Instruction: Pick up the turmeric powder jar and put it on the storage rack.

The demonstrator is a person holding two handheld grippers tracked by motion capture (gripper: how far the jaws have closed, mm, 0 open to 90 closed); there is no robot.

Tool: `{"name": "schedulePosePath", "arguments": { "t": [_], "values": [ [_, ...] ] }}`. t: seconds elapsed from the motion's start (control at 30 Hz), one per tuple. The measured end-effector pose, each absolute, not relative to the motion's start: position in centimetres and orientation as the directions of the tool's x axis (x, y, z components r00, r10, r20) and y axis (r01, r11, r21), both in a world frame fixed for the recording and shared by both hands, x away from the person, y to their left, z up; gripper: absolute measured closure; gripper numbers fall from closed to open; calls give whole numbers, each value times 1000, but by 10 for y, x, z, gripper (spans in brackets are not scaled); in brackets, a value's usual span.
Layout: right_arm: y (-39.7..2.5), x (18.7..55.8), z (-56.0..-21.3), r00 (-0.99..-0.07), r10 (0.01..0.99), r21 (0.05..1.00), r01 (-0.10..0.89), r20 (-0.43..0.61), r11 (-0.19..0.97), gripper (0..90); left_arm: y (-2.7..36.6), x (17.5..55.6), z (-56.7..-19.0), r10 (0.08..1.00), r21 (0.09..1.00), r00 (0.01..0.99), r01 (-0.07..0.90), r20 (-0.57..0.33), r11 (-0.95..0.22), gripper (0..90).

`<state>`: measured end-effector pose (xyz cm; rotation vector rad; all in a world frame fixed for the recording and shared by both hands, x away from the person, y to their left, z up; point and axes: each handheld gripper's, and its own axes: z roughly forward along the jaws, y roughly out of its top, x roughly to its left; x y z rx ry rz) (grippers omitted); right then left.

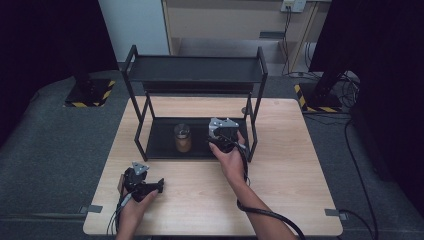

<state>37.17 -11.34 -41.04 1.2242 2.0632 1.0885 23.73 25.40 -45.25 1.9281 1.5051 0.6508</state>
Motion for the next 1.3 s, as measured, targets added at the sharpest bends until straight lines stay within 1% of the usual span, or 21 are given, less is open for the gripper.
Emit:
{"name": "schedulePosePath", "arguments": {
  "t": [0.27, 0.5, 0.6, 0.7, 0.8, 0.9, 1.03, 1.3],
  "values": [
    [-114, 363, -418, -464, 886, 847, 460, -26, 266, 314, 254, 237, -452, 972, 715, 236, 677, 16, -176, 0],
    [-114, 363, -418, -466, 885, 847, 458, -30, 270, 309, 254, 237, -452, 972, 715, 236, 677, 16, -176, 0],
    [-115, 365, -418, -475, 880, 845, 459, -30, 276, 282, 254, 237, -452, 972, 715, 236, 677, 16, -176, 0],
    [-114, 363, -419, -471, 881, 847, 455, -34, 276, 229, 254, 237, -452, 972, 715, 236, 677, 16, -176, 0],
    [-115, 361, -418, -464, 886, 844, 466, -24, 267, 159, 254, 237, -452, 972, 715, 236, 677, 16, -176, 0],
    [-115, 358, -417, -471, 881, 840, 462, -40, 285, 116, 254, 237, -452, 972, 715, 236, 677, 16, -176, 0],
    [-116, 348, -416, -465, 883, 841, 455, -57, 294, 95, 254, 237, -452, 972, 715, 236, 677, 16, -176, 0],
    [-124, 330, -413, -476, 876, 833, 454, -73, 316, 88, 254, 237, -452, 972, 715, 236, 677, 16, -176, 0]
  ]
}}
